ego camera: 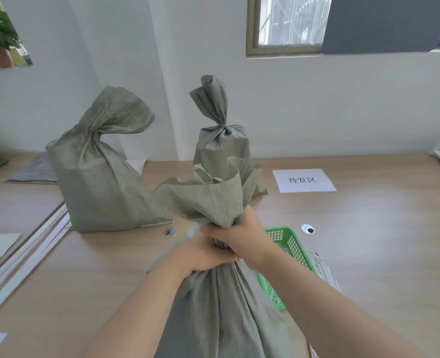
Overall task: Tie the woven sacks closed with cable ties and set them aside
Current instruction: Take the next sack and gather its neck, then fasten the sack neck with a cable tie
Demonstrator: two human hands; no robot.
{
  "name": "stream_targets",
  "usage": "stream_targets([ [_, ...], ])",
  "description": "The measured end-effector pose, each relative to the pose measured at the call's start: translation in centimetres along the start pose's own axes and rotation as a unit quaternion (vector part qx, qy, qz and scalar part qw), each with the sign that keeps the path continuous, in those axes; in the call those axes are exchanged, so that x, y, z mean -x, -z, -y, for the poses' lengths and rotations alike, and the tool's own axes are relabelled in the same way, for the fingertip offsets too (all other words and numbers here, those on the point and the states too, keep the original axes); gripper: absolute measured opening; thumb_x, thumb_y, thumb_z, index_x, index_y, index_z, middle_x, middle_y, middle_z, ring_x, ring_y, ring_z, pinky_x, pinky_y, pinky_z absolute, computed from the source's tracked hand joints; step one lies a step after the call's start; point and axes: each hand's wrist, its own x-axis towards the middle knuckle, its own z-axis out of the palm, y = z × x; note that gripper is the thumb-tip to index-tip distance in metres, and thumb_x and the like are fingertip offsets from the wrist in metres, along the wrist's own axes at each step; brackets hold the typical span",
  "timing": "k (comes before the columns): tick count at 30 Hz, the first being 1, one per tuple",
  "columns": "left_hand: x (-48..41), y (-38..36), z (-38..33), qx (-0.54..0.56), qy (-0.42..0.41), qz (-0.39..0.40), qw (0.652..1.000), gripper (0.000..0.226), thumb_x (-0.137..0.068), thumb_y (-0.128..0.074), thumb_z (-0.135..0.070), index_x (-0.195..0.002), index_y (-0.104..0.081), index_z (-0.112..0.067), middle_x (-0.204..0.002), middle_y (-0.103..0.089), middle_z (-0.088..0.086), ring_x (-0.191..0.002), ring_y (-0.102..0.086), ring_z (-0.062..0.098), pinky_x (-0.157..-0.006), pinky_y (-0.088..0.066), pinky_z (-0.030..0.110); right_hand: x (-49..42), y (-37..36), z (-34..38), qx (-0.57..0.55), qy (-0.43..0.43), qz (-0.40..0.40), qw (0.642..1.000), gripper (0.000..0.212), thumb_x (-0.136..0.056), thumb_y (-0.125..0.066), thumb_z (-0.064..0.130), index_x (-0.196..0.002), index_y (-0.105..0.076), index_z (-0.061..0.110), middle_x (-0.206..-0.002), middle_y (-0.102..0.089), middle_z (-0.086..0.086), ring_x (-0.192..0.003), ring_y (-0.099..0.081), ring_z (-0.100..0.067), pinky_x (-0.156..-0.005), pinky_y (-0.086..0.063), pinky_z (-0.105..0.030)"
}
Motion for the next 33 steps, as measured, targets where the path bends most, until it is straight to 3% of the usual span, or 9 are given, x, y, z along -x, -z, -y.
stream_targets([
  [5,0.2,0.5,1.0,0.031,0.040,0.052,0.997,0.019,-0.088,-0.073,-0.012,-0.080,-0.069,-0.028,-0.078,-0.073,-0.017,-0.081,-0.063,-0.012,-0.069,-0.045,0.003,-0.6,-0.5,0.0,-0.004,0.027,0.031,0.999,0.039,-0.079,-0.077,-0.004,-0.097,-0.068,0.030,-0.092,-0.075,0.014,-0.093,-0.070,-0.001,-0.078,-0.058,-0.022],
  [10,-0.1,0.5,0.8,0.010,0.048,0.040,0.998,0.034,-0.094,-0.067,-0.021,-0.061,-0.065,-0.024,-0.077,-0.075,0.004,-0.068,-0.059,-0.017,-0.064,-0.040,-0.001,-1.4,0.2,-0.2,0.000,-0.016,0.061,0.998,0.024,-0.081,-0.077,-0.002,-0.081,-0.066,0.019,-0.064,-0.069,0.012,-0.065,-0.066,-0.004,-0.057,-0.054,-0.022],
  [12,-0.4,0.5,0.6,0.010,0.056,0.037,0.998,0.039,-0.095,-0.065,-0.025,-0.056,-0.060,-0.023,-0.072,-0.071,0.011,-0.065,-0.061,-0.006,-0.062,-0.042,0.000,-1.7,0.8,-0.7,-0.016,-0.031,0.056,0.998,0.023,-0.080,-0.079,-0.001,-0.086,-0.071,0.019,-0.077,-0.075,0.007,-0.078,-0.072,-0.008,-0.065,-0.060,-0.030],
  [14,-0.9,0.3,0.5,0.015,0.074,0.040,0.996,0.045,-0.095,-0.065,-0.031,-0.051,-0.060,-0.024,-0.061,-0.064,0.008,-0.068,-0.062,0.007,-0.073,-0.046,0.005,-2.0,1.9,-1.3,-0.010,-0.036,0.053,0.998,0.021,-0.079,-0.080,0.000,-0.091,-0.073,0.015,-0.087,-0.077,-0.001,-0.088,-0.074,-0.017,-0.070,-0.061,-0.038],
  [17,-1.8,0.1,0.8,0.006,0.098,0.053,0.994,0.046,-0.092,-0.064,-0.042,-0.046,-0.063,-0.036,-0.049,-0.059,-0.002,-0.068,-0.064,0.011,-0.097,-0.050,0.027,-2.0,4.3,-2.6,0.002,-0.025,0.103,0.994,0.014,-0.082,-0.075,-0.003,-0.089,-0.074,0.010,-0.087,-0.076,-0.006,-0.085,-0.073,-0.018,-0.073,-0.058,-0.028],
  [21,-2.7,0.1,1.6,-0.012,0.111,0.049,0.992,0.054,-0.088,-0.061,-0.058,-0.044,-0.060,-0.026,-0.050,-0.062,-0.005,-0.090,-0.070,0.017,-0.102,-0.047,0.034,-2.2,7.8,-5.4,0.000,-0.033,0.085,0.996,0.038,-0.080,-0.076,0.005,-0.117,-0.067,0.002,-0.111,-0.075,-0.007,-0.104,-0.071,-0.014,-0.083,-0.054,-0.020],
  [24,-3.3,0.1,1.9,-0.006,0.117,0.043,0.992,0.061,-0.090,-0.060,-0.056,-0.040,-0.058,-0.022,-0.049,-0.061,-0.006,-0.090,-0.070,0.019,-0.102,-0.046,0.034,-3.0,10.0,-9.4,0.076,-0.089,-0.016,0.993,0.027,-0.082,-0.081,0.017,-0.104,-0.071,0.006,-0.091,-0.073,-0.005,-0.074,-0.064,-0.010,-0.065,-0.049,-0.016],
  [27,-4.1,0.0,2.2,-0.002,0.120,0.050,0.992,0.063,-0.093,-0.060,-0.052,-0.036,-0.057,-0.023,-0.049,-0.060,-0.005,-0.091,-0.070,0.020,-0.104,-0.044,0.034,-3.4,12.4,-14.0,0.149,-0.152,-0.101,0.972,0.020,-0.085,-0.077,0.011,-0.103,-0.070,0.012,-0.083,-0.065,-0.008,-0.063,-0.054,-0.013,-0.053,-0.044,-0.020],
  [33,-5.4,-0.1,3.1,-0.005,0.124,0.055,0.991,0.064,-0.092,-0.059,-0.054,-0.038,-0.056,-0.020,-0.051,-0.061,-0.004,-0.090,-0.069,0.019,-0.099,-0.044,0.032,-2.7,15.8,-21.9,0.342,-0.260,-0.068,0.900,0.026,-0.089,-0.069,0.013,-0.115,-0.068,0.013,-0.091,-0.069,-0.001,-0.057,-0.058,-0.011,-0.048,-0.045,-0.023],
])
